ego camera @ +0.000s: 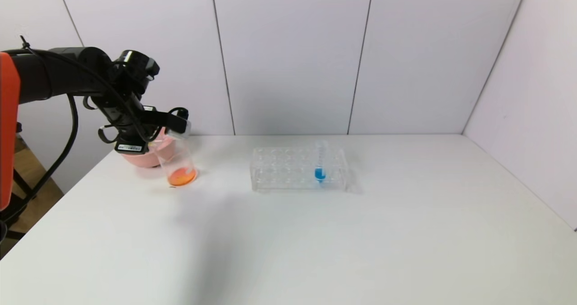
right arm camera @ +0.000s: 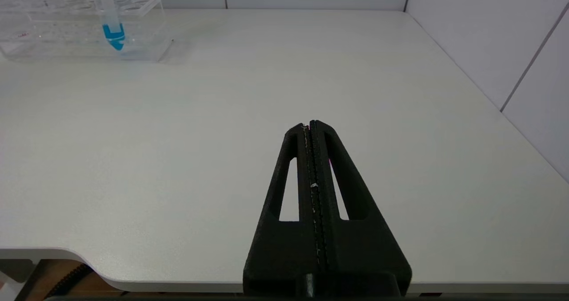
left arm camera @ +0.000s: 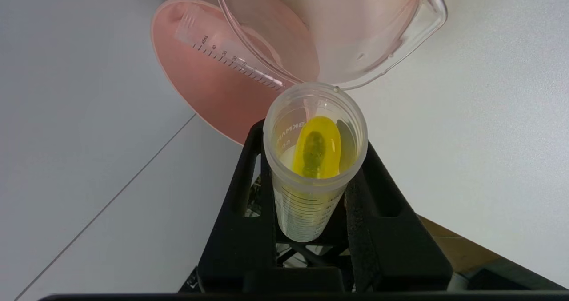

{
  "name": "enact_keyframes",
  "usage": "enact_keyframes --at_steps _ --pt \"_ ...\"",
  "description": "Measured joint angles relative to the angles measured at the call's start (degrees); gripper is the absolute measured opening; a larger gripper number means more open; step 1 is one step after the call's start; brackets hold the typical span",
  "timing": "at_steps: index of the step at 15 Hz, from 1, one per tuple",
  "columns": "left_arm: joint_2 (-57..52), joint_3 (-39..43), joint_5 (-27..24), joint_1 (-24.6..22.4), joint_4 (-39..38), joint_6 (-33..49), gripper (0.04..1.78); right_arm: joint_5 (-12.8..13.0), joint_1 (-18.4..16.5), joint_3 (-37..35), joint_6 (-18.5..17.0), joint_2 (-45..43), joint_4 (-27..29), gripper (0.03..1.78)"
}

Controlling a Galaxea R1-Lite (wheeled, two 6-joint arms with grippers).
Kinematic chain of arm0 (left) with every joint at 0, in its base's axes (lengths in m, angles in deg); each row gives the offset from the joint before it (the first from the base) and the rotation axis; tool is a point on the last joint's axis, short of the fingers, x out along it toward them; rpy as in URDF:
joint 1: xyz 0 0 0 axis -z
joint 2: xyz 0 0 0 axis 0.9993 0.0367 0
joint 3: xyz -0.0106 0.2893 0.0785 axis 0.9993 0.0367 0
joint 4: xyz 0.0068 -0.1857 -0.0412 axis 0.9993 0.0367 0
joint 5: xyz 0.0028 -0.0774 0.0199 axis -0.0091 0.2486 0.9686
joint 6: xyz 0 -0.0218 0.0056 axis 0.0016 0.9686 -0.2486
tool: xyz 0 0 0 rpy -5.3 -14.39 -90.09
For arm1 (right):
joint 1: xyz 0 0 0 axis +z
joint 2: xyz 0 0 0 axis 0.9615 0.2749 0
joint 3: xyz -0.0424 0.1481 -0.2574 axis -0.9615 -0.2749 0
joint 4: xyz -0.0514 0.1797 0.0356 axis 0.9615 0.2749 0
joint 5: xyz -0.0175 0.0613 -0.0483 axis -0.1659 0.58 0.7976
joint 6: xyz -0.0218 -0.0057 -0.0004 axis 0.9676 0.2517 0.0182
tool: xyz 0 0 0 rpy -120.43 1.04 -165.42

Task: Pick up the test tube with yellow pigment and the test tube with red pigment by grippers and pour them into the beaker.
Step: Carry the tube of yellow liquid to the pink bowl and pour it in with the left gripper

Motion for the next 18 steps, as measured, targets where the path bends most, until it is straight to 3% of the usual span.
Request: enact_keyframes --at_steps 18 --pt "1.2 0.0 6.0 1.0 -0.1 1.5 0.46 0.0 0.0 0.0 0.0 0.0 0.0 0.11"
